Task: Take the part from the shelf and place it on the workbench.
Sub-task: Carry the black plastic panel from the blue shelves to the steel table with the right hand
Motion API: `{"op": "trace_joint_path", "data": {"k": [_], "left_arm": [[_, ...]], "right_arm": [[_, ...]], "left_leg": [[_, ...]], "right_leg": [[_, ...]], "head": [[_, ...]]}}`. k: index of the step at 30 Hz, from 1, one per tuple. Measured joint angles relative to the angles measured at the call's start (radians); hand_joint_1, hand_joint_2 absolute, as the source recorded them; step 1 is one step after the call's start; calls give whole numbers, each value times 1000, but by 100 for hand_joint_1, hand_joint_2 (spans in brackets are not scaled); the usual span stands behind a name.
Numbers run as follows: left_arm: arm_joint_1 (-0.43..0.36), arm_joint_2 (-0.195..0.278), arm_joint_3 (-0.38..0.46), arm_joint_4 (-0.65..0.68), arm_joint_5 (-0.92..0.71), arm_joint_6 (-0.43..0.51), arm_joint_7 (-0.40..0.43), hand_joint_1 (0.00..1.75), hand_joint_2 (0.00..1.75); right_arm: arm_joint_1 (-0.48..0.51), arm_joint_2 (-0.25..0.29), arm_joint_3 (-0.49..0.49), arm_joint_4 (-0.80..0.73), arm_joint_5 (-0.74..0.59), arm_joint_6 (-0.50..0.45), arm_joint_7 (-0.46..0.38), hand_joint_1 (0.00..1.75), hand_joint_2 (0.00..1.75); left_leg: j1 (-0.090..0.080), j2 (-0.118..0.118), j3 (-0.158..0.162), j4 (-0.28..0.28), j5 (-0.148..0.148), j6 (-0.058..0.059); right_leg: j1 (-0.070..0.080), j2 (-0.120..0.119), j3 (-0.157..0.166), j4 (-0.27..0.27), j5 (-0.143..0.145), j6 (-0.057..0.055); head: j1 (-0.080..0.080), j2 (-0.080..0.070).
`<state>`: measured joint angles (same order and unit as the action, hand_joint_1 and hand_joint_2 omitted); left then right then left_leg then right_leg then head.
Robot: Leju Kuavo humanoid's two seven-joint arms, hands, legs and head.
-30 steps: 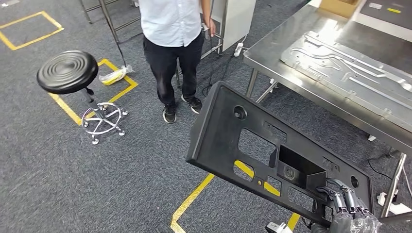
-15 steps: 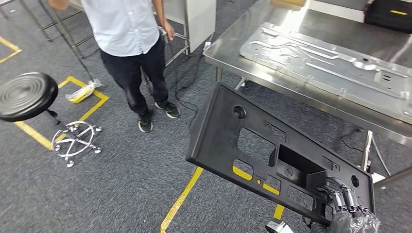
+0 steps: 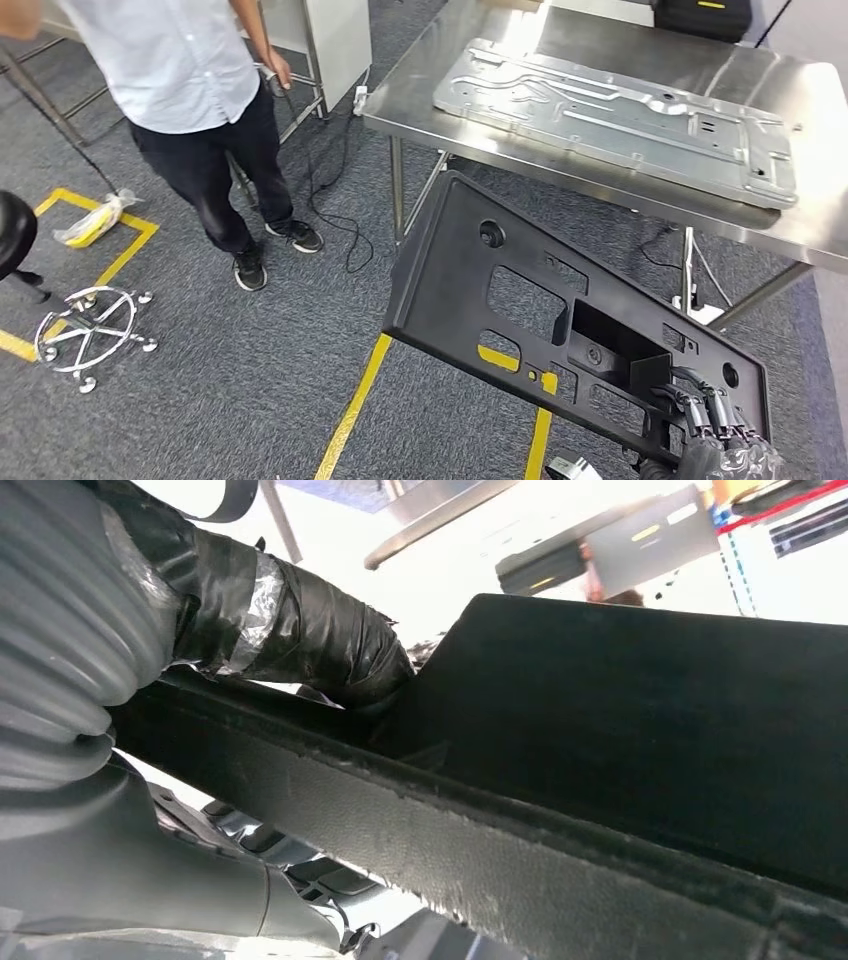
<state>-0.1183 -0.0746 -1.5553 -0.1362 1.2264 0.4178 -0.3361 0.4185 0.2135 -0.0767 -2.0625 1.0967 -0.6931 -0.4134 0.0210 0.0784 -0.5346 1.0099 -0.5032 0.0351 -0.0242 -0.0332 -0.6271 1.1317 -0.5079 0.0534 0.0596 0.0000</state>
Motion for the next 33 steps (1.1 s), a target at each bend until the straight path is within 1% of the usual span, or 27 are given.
{"op": "trace_joint_path", "data": {"k": [1,2,3,5,6,8,9,10,11,12,13,15,16,17,18,20,22,23,25,26,27,28,29,30,31,32,33], "left_arm": [[0,0,0,0,0,0,0,0,175],[-1,0,0,0,0,0,0,0,175],[-2,0,0,0,0,-1,0,0,175],[-5,-1,0,0,0,-2,0,0,175],[-6,-1,0,0,0,-2,0,0,175],[-7,-1,0,0,0,-2,0,0,175],[-6,-1,0,0,0,-2,0,0,175],[-4,-1,0,0,0,-2,0,0,175],[-2,-1,0,0,0,-2,1,0,175],[1,-1,0,0,0,-3,1,0,175],[2,-1,0,0,0,-5,1,0,175],[1,0,0,0,-2,-9,1,0,175],[-1,0,0,0,-3,-12,1,0,175],[-2,0,0,0,-4,-14,0,0,175],[-4,0,0,0,-6,-16,0,0,175],[-5,1,0,0,-8,-17,0,0,175],[-4,1,0,0,-11,-17,0,0,175],[-4,1,0,0,-12,-17,-1,0,175],[-3,1,0,0,-14,-18,-1,0,175],[-2,1,0,0,-14,-20,-1,0,175],[-1,1,0,0,-15,-24,-1,0,175],[-1,2,0,0,-16,-29,-2,0,175],[-1,2,0,0,-17,-34,-3,0,175],[-2,2,0,0,-20,-37,-5,0,175],[-2,2,0,0,-22,-40,-7,0,175],[-3,2,0,0,-24,-42,-9,0,175],[-3,2,0,0,-26,-45,-11,0,175]], "right_arm": [[0,0,0,0,0,0,0,175,175],[-1,0,1,1,1,0,0,175,175],[-1,-1,1,1,1,0,1,175,175],[1,-1,2,2,2,0,2,175,175],[2,-1,2,2,2,0,3,175,175],[1,-1,3,2,2,0,3,175,175],[0,-1,4,2,2,0,3,175,175],[-1,-1,6,3,2,0,3,175,175],[0,-1,7,3,2,0,4,175,175],[0,-2,8,5,3,0,8,175,175],[0,-4,11,6,6,0,14,175,175],[0,-12,21,10,18,0,38,175,175],[-1,-20,29,12,27,0,50,175,175],[-1,-28,38,15,35,0,61,175,175],[-2,-37,47,18,42,0,67,175,175],[-2,-50,62,22,51,0,72,175,175],[-3,-60,69,25,54,0,73,175,175],[-5,-65,72,27,54,0,74,175,175],[-10,-75,79,31,58,0,78,175,175],[-12,-78,82,33,66,0,81,175,175],[-12,-82,84,36,80,0,85,175,175],[-12,-85,85,37,97,0,88,175,175],[-12,-88,87,38,113,0,92,175,175],[-13,-92,89,39,125,0,94,175,175],[-14,-96,92,39,135,0,97,175,175],[-15,-101,97,39,142,0,100,175,175],[-15,-106,102,40,148,0,104,175,175]], "left_leg": [[-2,9,4,1,-5,-6],[-5,17,7,2,-8,-12],[-7,25,11,2,-11,-18],[-7,37,18,0,-16,-30],[-5,26,19,5,-23,-35],[-1,-24,-6,70,-68,-42],[-1,-50,-35,133,-101,-43],[0,-63,-69,203,-133,-43],[0,-69,-99,260,-151,-43],[0,-70,-115,287,-148,-43],[0,-71,-115,273,-123,-41],[0,-76,-73,155,-45,-35],[-2,-81,-50,93,-18,-31],[-3,-86,-34,52,-3,-27],[-5,-90,-27,33,-1,-23],[-8,-90,-27,30,0,-12],[-5,-85,-25,22,7,2],[-3,-82,-24,17,10,8],[-3,-74,-24,16,11,14],[-3,-70,-24,16,10,15],[-4,-66,-23,16,10,15],[-4,-64,-22,16,9,14],[-4,-63,-20,16,7,13],[-4,-62,-17,16,5,11],[-5,-61,-15,17,3,7],[-7,-61,-14,17,1,2],[-8,-61,-13,17,-1,-3]], "right_leg": [[3,-18,31,-60,22,-6],[7,-31,48,-95,30,-13],[11,-34,51,-106,28,-20],[11,-11,50,-108,30,-34],[9,-1,52,-112,33,-40],[4,19,56,-119,38,-54],[5,29,55,-119,38,-58],[7,40,54,-118,38,-62],[9,52,54,-117,37,-64],[10,64,55,-115,36,-65],[11,74,55,-112,35,-66],[11,89,58,-106,28,-63],[13,95,58,-100,24,-58],[14,99,58,-97,22,-53],[15,101,56,-95,20,-47],[14,103,54,-98,21,-35],[12,87,46,-77,5,-24],[11,75,31,-42,-17,-19],[10,52,-24,72,-76,-12],[9,48,-52,127,-96,-9],[7,45,-68,156,-99,-7],[6,43,-67,151,-83,-7],[5,41,-47,108,-51,-8],[4,37,-15,42,-14,-10],[7,31,17,-22,10,-14],[10,27,40,-71,25,-20],[13,24,51,-95,28,-25]], "head": [[0,0],[-1,0],[-1,0],[-2,0],[-2,0],[-2,0],[-2,0],[-3,0],[-3,0],[-3,0],[-3,0],[-3,0],[-3,0],[-2,0],[-2,0],[-2,0],[-2,0],[-2,0],[-1,0],[-1,0],[-1,0],[-1,0],[-1,0],[-1,0],[-1,0],[-1,0],[-2,0]]}}
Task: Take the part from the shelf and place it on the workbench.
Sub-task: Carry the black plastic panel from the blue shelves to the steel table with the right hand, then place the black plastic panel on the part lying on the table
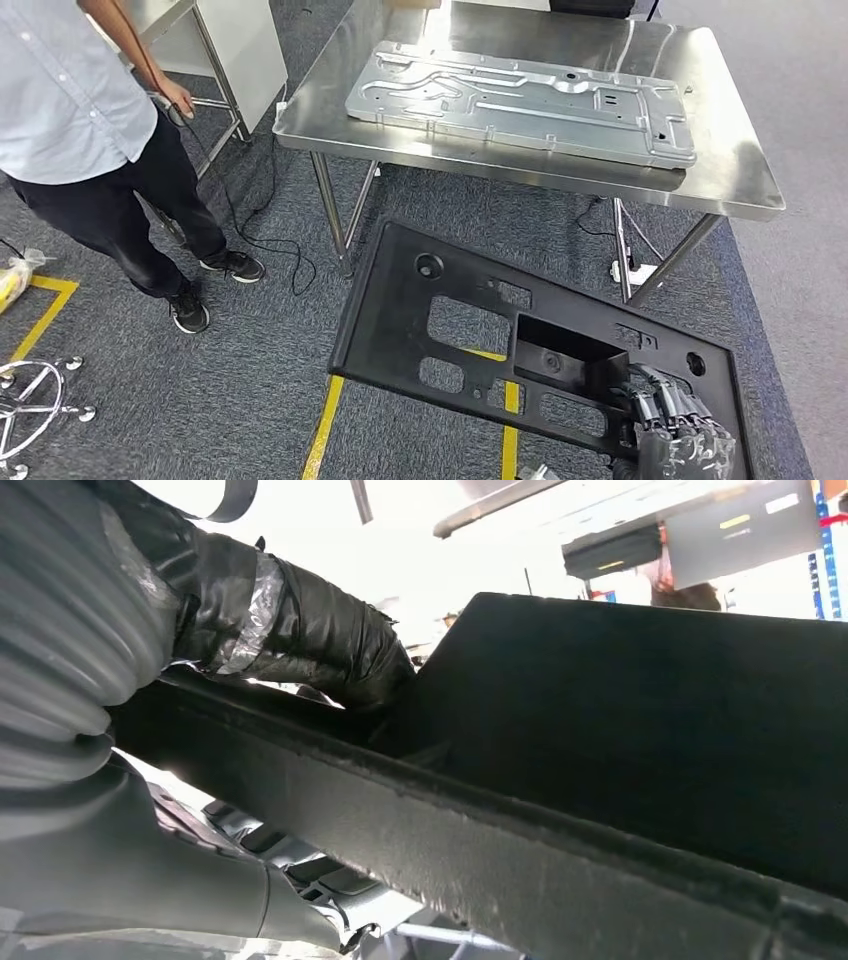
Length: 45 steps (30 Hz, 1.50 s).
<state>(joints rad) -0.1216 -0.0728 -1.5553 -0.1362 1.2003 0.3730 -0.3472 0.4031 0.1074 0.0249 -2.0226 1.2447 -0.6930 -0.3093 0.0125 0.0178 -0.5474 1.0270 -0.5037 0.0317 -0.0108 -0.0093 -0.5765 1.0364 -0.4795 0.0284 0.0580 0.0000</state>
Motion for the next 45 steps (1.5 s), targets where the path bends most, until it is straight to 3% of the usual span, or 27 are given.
{"op": "trace_joint_path", "data": {"k": [4,6,8,9,10,11,13,14,16,19,21,23,24,25,26,28,29,31,34,36,38,40,41,42,44,45], "left_arm": [[-1,0,0,0,-7,-5,-3,0,175],[-1,1,0,0,-8,-5,-3,0,175],[0,1,0,0,-8,-5,-3,0,175],[2,1,0,0,-8,-5,-3,0,175],[2,1,0,0,-8,-5,-3,0,175],[3,2,0,0,-8,-6,-3,0,175],[3,2,0,0,-8,-6,-3,0,175],[2,3,0,0,-8,-6,-3,0,175],[1,4,0,0,-9,-6,-3,0,175],[2,4,0,0,-13,-9,-4,0,175],[1,4,0,0,-17,-11,-5,0,175],[1,4,0,0,-20,-12,-6,0,175],[2,4,0,0,-22,-12,-6,0,175],[3,4,0,0,-23,-13,-6,0,175],[3,4,0,0,-23,-13,-6,0,175],[4,4,0,0,-25,-16,-6,0,175],[3,4,0,0,-26,-17,-6,0,175],[2,4,0,0,-27,-18,-6,0,175],[1,4,0,0,-29,-19,-6,0,175],[-1,4,0,0,-30,-19,-6,0,175],[-2,4,0,0,-31,-20,-6,0,175],[1,4,0,0,-32,-20,-6,0,175],[3,4,0,0,-33,-20,-6,0,175],[4,4,0,0,-34,-20,-6,0,175],[5,5,0,0,-38,-20,-5,0,175],[6,6,0,0,-40,-20,-5,0,175]], "right_arm": [[-1,-15,10,0,3,0,10,175,175],[-3,-16,14,0,-9,0,8,175,175],[-4,-17,16,0,-23,0,-4,175,175],[-4,-17,16,0,-28,0,-11,175,175],[-4,-17,16,0,-33,0,-18,175,175],[-4,-17,16,0,-37,0,-23,175,175],[-5,-17,16,0,-43,0,-31,175,175],[-5,-17,16,0,-45,0,-33,175,175],[-6,-16,16,0,-47,0,-36,175,175],[-7,-16,16,0,-51,0,-41,175,175],[-12,-16,16,0,-55,0,-44,175,175],[-15,-16,16,0,-58,0,-47,175,175],[-15,-16,16,1,-58,0,-48,175,175],[-15,-16,16,1,-59,0,-48,175,175],[-16,-17,16,1,-59,0,-48,175,175],[-18,-17,16,1,-60,0,-49,175,175],[-20,-17,16,1,-61,0,-50,175,175],[-23,-17,16,1,-62,0,-52,175,175],[-24,-17,16,0,-63,0,-54,175,175],[-29,-16,16,0,-63,0,-57,175,175],[-32,-16,16,0,-62,0,-59,175,175],[-33,-16,16,0,-62,0,-61,175,175],[-34,-15,16,0,-62,0,-63,175,175],[-35,-15,16,0,-62,0,-66,175,175],[-38,-14,16,-1,-62,0,-71,175,175],[-40,-14,16,-1,-62,0,-73,175,175]], "left_leg": [[1,0,0,11,-13,-22],[2,-6,-35,92,-61,-28],[2,-9,-97,218,-117,-31],[2,-9,-120,259,-125,-32],[2,-9,-127,266,-114,-31],[2,-9,-115,234,-85,-30],[1,-14,-60,108,-17,-21],[-1,-17,-37,55,1,-16],[-6,-21,-19,7,4,-5],[-2,-19,-2,-13,7,13],[1,-17,13,-20,7,22],[0,-14,18,-20,2,25],[0,-13,21,-20,-2,25],[0,-13,27,-19,-7,24],[1,-13,34,-19,-13,22],[1,-12,54,-20,-27,15],[1,-12,62,-21,-33,11],[-1,-9,72,-22,-42,-2],[-1,-7,78,3,-47,-20],[1,-9,38,82,-67,-24],[1,-11,-42,205,-114,-26],[1,-11,-108,271,-148,-27],[0,-11,-120,259,-138,-25],[-1,-11,-117,216,-106,-21],[-8,-13,-94,103,-11,-7],[-13,-16,-85,64,16,0]], "right_leg": [[-1,7,6,-16,0,-24],[-4,8,12,-22,2,-36],[-1,10,13,-21,-1,-43],[0,12,13,-19,-2,-44],[1,14,14,-17,-4,-45],[2,17,16,-15,-7,-44],[3,21,20,-11,-14,-40],[4,23,21,-9,-17,-35],[6,26,22,-8,-18,-23],[5,25,23,7,-16,-5],[2,21,-10,73,-53,5],[-2,20,-81,196,-108,15],[-3,19,-113,243,-121,19],[-5,18,-130,259,-115,20],[-7,17,-126,236,-87,21],[-10,11,-77,115,-6,16],[-7,6,-54,57,9,12],[0,-1,-33,5,8,-3],[0,3,-16,-3,8,-29],[-1,5,4,-7,-1,-45],[2,6,17,-8,-14,-54],[6,11,33,-8,-29,-57],[9,14,45,-8,-38,-57],[11,17,59,-8,-48,-57],[16,19,83,-8,-69,-53],[17,21,91,-7,-79,-49]], "head": [[-1,0],[-2,0],[-2,0],[-2,0],[-2,0],[-2,0],[-2,0],[-2,0],[-2,0],[-1,0],[0,0],[0,0],[0,0],[0,0],[0,0],[0,0],[1,0],[1,0],[0,0],[-1,0],[-2,0],[-2,0],[-2,0],[-2,0],[-1,0],[-1,0]]}}
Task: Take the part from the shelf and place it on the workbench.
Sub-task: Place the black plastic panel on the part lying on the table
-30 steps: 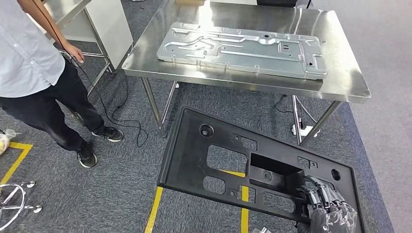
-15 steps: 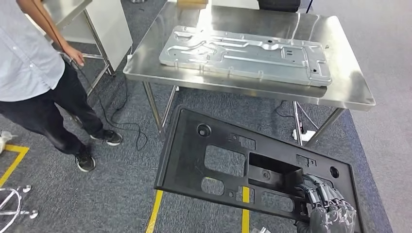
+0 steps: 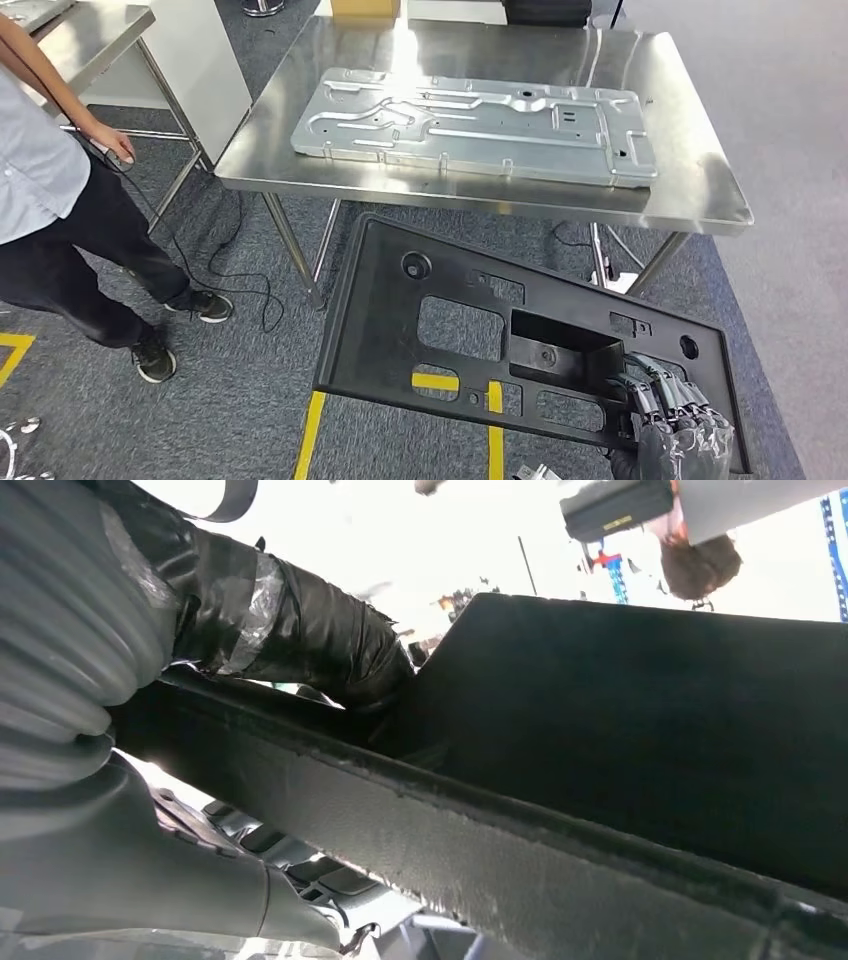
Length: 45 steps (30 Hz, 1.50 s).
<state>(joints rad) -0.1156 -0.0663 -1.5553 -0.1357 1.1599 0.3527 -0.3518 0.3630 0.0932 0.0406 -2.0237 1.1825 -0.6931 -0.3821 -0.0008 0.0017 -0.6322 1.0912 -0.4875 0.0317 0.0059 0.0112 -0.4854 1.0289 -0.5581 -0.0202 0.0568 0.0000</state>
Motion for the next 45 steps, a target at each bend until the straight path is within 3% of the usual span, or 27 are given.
{"op": "trace_joint_path", "data": {"k": [1,2,5,7,9,10,11,12,13,14,16,20,22,24,26,27,29,31,34,36,39,41,42,45], "left_arm": [[1,1,0,0,-2,0,1,0,175],[2,2,0,0,-3,0,1,0,175],[0,1,0,0,-8,-1,2,0,175],[-4,0,0,0,-10,-1,2,0,175],[-5,-1,0,0,-12,-1,2,0,175],[-4,-1,0,0,-14,-2,2,0,175],[-2,-1,0,0,-16,-2,2,0,175],[0,-1,0,0,-18,-2,2,0,175],[1,-1,0,0,-20,-2,2,0,175],[0,-1,0,0,-22,-2,3,0,175],[-4,-1,0,0,-25,-2,4,0,175],[-6,-1,0,0,-32,-3,5,0,175],[-9,-1,0,0,-34,-3,5,0,175],[-10,-1,0,0,-37,-3,5,0,175],[-8,-1,0,0,-39,-3,5,0,175],[-6,-1,0,0,-40,-3,5,0,175],[-5,-1,0,0,-42,-3,6,0,175],[-4,1,0,0,-43,-3,8,0,175],[-3,2,0,0,-45,-3,11,0,175],[-7,2,0,0,-49,-3,13,0,175],[-13,1,0,0,-53,-4,14,0,175],[-11,1,0,0,-55,-6,15,0,175],[-9,1,0,0,-56,-6,15,0,175],[-9,0,0,0,-57,-6,16,0,175]], "right_arm": [[-3,0,0,-1,1,0,-1,175,175],[-5,0,0,-1,2,0,-1,175,175],[-15,0,-1,-4,8,0,2,175,175],[-26,-1,-1,-5,12,0,5,175,175],[-31,-3,-1,-6,18,0,11,175,175],[-33,-4,-1,-6,21,0,16,175,175],[-35,-5,-1,-5,24,0,22,175,175],[-38,-8,-1,-5,28,0,28,175,175],[-43,-12,-1,-5,31,0,35,175,175],[-48,-16,-1,-5,35,0,41,175,175],[-59,-26,-1,-2,39,0,52,175,175],[-77,-39,-1,-1,43,0,66,175,175],[-88,-42,-1,-1,44,0,70,175,175],[-96,-44,0,-1,43,0,71,175,175],[-101,-46,0,-1,39,0,69,175,175],[-103,-46,0,-1,36,0,69,175,175],[-110,-47,1,0,31,0,68,175,175],[-119,-48,3,2,27,0,68,175,175],[-130,-55,10,8,20,0,69,175,175],[-144,-64,16,13,16,0,72,175,175],[-163,-77,23,23,15,0,79,175,175],[-170,-87,30,32,15,0,90,175,175],[-174,-92,34,36,15,0,96,175,175],[-188,-107,46,47,17,0,110,175,175]], "left_leg": [[-5,-3,6,-20,15,7],[-7,-5,11,-25,12,11],[0,-7,49,-49,15,26],[4,-6,71,-59,9,32],[6,-6,84,-60,-4,33],[7,-7,91,-60,-12,31],[8,-8,102,-60,-21,29],[10,-8,114,-60,-31,25],[12,-8,127,-60,-42,21],[13,-8,142,-59,-53,16],[13,-8,158,-63,-72,4],[12,-7,177,-35,-76,-25],[14,-6,133,47,-97,-30],[14,-6,49,161,-145,-31],[14,-6,-13,202,-169,-29],[14,-6,-22,178,-149,-25],[10,-6,-9,70,-51,-14],[0,-7,5,-5,4,-4],[-4,-11,24,-30,11,12],[1,-10,49,-45,14,23],[3,-10,72,-53,0,30],[3,-11,88,-53,-16,29],[3,-12,99,-53,-25,27],[3,-14,137,-55,-55,18]], "right_leg": [[0,2,7,-2,-8,6],[0,4,16,2,-10,13],[0,2,23,43,-11,27],[-5,-1,-29,134,-38,37],[-13,-2,-115,240,-88,50],[-17,-3,-148,265,-104,55],[-20,-4,-168,261,-104,60],[-23,-5,-173,227,-79,63],[-26,-7,-166,170,-30,64],[-26,-10,-158,114,23,63],[-22,-17,-145,46,80,53],[-23,-13,-111,24,81,17],[-23,-13,-90,18,71,3],[-21,-12,-77,17,58,-4],[-18,-10,-60,17,42,-5],[-17,-9,-49,17,33,-5],[-15,-8,-26,16,14,-2],[-13,-5,-10,15,-3,8],[-12,-3,8,26,-6,28],[-13,-5,-3,68,-9,37],[-18,-8,-101,218,-66,50],[-20,-8,-165,271,-87,55],[-20,-8,-177,254,-69,56],[-16,-9,-157,96,62,46]], "head": [[0,0],[0,0],[0,0],[2,0],[2,0],[2,0],[2,0],[2,0],[2,0],[2,0],[2,0],[0,0],[-2,0],[-3,0],[-3,0],[-3,0],[-3,0],[-3,0],[-4,0],[-2,0],[-2,0],[-2,0],[-2,0],[-2,0]]}}
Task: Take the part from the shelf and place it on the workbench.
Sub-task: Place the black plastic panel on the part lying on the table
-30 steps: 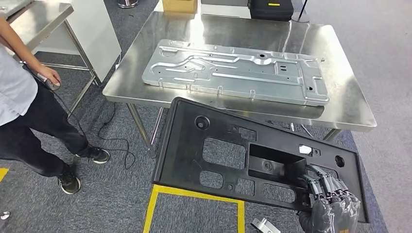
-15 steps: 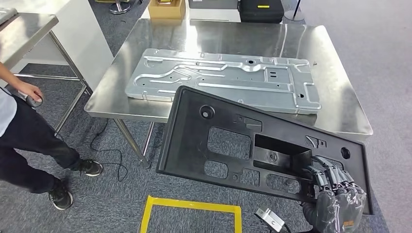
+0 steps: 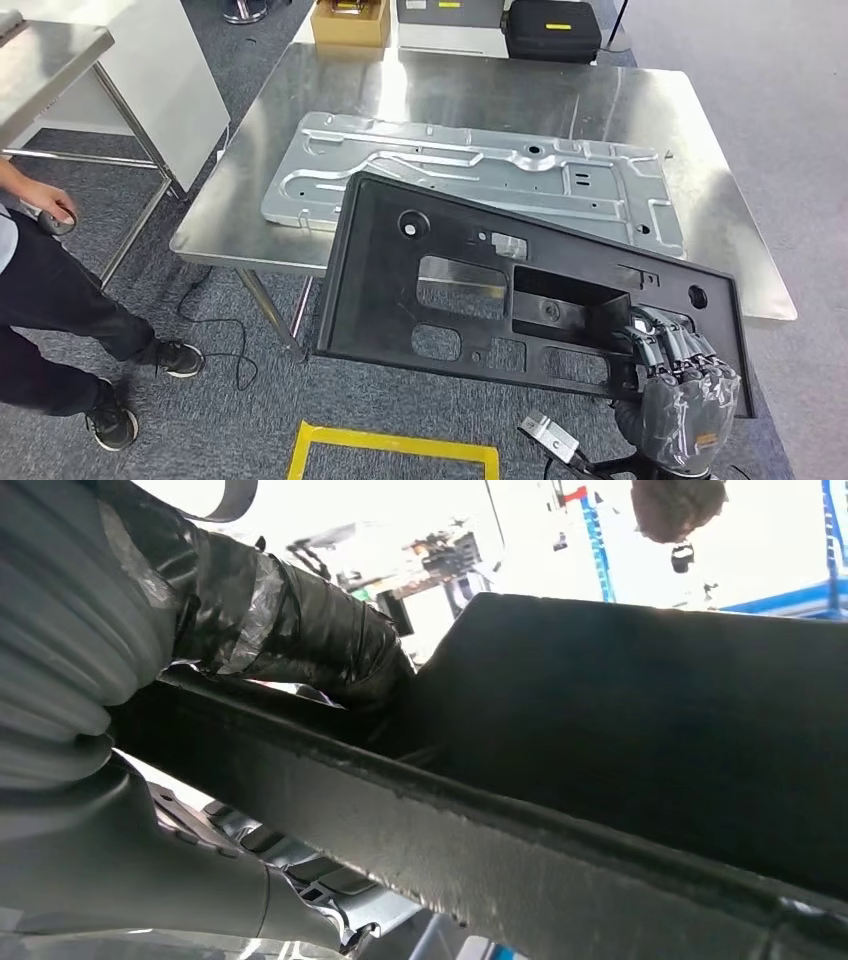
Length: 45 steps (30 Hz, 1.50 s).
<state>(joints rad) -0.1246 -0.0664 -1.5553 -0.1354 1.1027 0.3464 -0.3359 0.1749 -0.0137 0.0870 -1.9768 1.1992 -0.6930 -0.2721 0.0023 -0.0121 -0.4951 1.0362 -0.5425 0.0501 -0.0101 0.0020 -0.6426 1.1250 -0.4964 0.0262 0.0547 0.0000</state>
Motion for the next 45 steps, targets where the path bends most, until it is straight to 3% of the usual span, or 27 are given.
{"op": "trace_joint_path", "data": {"k": [2,5,7,9,11,12,13,15,17,20,22,23,25,26,27,28,30,32,35,37,40,41,42,43,45], "left_arm": [[-3,-1,0,0,-3,0,2,0,175],[-5,-1,0,0,-7,-1,4,0,175],[-8,-2,0,0,-11,-1,4,0,175],[-9,-2,0,0,-15,0,5,0,175],[-8,-2,0,0,-16,0,5,0,175],[-9,-2,0,0,-16,0,6,0,175],[-9,-2,0,0,-16,1,6,0,175],[-7,-1,0,0,-16,2,8,0,175],[-4,0,0,0,-16,5,14,0,175],[-6,-1,0,0,-16,18,26,0,175],[-11,-3,0,0,-17,32,35,0,175],[-14,-3,0,0,-18,37,38,0,175],[-17,-3,0,0,-19,42,44,0,175],[-17,-4,0,0,-19,41,45,0,175],[-17,-4,0,0,-19,39,45,0,175],[-17,-4,0,0,-20,37,46,0,175],[-18,-4,0,0,-20,35,45,0,175],[-21,-4,0,0,-22,29,43,0,175],[-22,-5,0,0,-25,17,39,0,175],[-24,-5,0,0,-25,11,36,0,175],[-25,-5,0,0,-26,4,34,0,175],[-25,-5,0,0,-27,3,33,0,175],[-25,-5,0,0,-29,2,33,0,175],[-25,-5,0,0,-32,1,33,0,175],[-26,-4,0,0,-40,-1,34,0,175]], "right_arm": [[-9,-8,10,8,1,0,5,175,175],[-21,-18,23,17,1,0,14,175,175],[-30,-22,32,23,1,0,19,175,175],[-39,-25,40,28,2,0,24,175,175],[-43,-29,46,35,2,0,29,175,175],[-43,-31,48,39,2,0,33,175,175],[-44,-33,50,42,3,0,37,175,175],[-47,-38,57,47,4,0,50,175,175],[-51,-42,63,51,5,0,60,175,175],[-56,-50,69,54,8,-1,72,175,175],[-61,-57,72,54,11,-1,76,175,175],[-64,-60,73,55,12,-1,79,175,175],[-67,-66,75,57,11,-1,84,175,175],[-68,-68,75,60,11,-1,87,175,175],[-70,-70,76,64,10,-1,88,175,175],[-72,-73,77,67,9,-1,90,175,175],[-78,-79,78,71,7,-1,91,175,175],[-88,-82,81,75,5,-1,94,175,175],[-100,-88,88,82,3,0,101,175,175],[-110,-93,91,87,2,0,105,175,175],[-131,-95,97,94,1,0,108,175,175],[-137,-95,98,97,1,0,110,175,175],[-143,-96,100,100,1,0,112,175,175],[-150,-96,103,104,2,2,115,175,175],[-171,-98,109,111,6,7,123,175,175]], "left_leg": [[-1,-1,13,-7,-11,-11],[-1,1,15,8,3,-31],[0,4,-32,91,9,-38],[3,5,-115,206,-30,-42],[5,5,-180,264,-71,-47],[5,5,-193,252,-66,-48],[6,6,-193,213,-37,-48],[4,5,-176,99,64,-42],[-2,5,-167,33,126,-33],[-4,5,-162,21,130,-18],[1,5,-149,6,127,-6],[2,5,-143,1,124,-2],[3,5,-132,-2,114,4],[3,5,-127,-2,108,4],[3,4,-119,-2,101,4],[4,3,-109,-2,94,2],[3,1,-89,-1,81,-3],[0,-1,-82,1,72,-12],[0,-1,-82,-2,68,-29],[0,2,-94,26,46,-38],[3,5,-180,198,-32,-47],[3,5,-210,251,-45,-48],[3,5,-226,273,-39,-48],[3,5,-222,253,-12,-47],[3,6,-168,129,65,-39]], "right_leg": [[9,-1,7,-54,42,-16],[10,0,27,-82,41,-39],[5,-1,55,-100,34,-51],[4,-3,80,-109,19,-59],[4,-2,103,-110,0,-60],[4,0,117,-109,-11,-59],[4,1,133,-108,-23,-57],[5,3,165,-102,-49,-51],[7,4,179,-96,-72,-40],[5,6,186,-99,-93,-21],[3,4,171,-62,-118,-10],[1,3,144,-12,-140,-6],[-2,3,59,121,-182,3],[-4,3,21,167,-183,6],[-6,3,-1,177,-162,9],[-8,2,-4,148,-120,10],[-11,2,26,28,-22,8],[-7,2,54,-58,15,-1],[-4,3,61,-80,11,-18],[-9,1,68,-90,13,-31],[-9,-3,75,-94,10,-43],[-8,-4,76,-93,8,-45],[-7,-4,78,-93,6,-46],[-6,-3,82,-93,4,-46],[-5,-2,92,-93,-3,-43]], "head": [[0,0],[1,0],[-1,0],[-2,0],[-2,0],[-2,0],[-2,0],[-2,0],[-1,0],[-1,0],[0,0],[0,0],[0,0],[0,0],[0,0],[0,0],[0,0],[0,0],[-1,0],[-2,0],[-3,0],[-3,0],[-3,0],[-3,0],[-3,0]]}}
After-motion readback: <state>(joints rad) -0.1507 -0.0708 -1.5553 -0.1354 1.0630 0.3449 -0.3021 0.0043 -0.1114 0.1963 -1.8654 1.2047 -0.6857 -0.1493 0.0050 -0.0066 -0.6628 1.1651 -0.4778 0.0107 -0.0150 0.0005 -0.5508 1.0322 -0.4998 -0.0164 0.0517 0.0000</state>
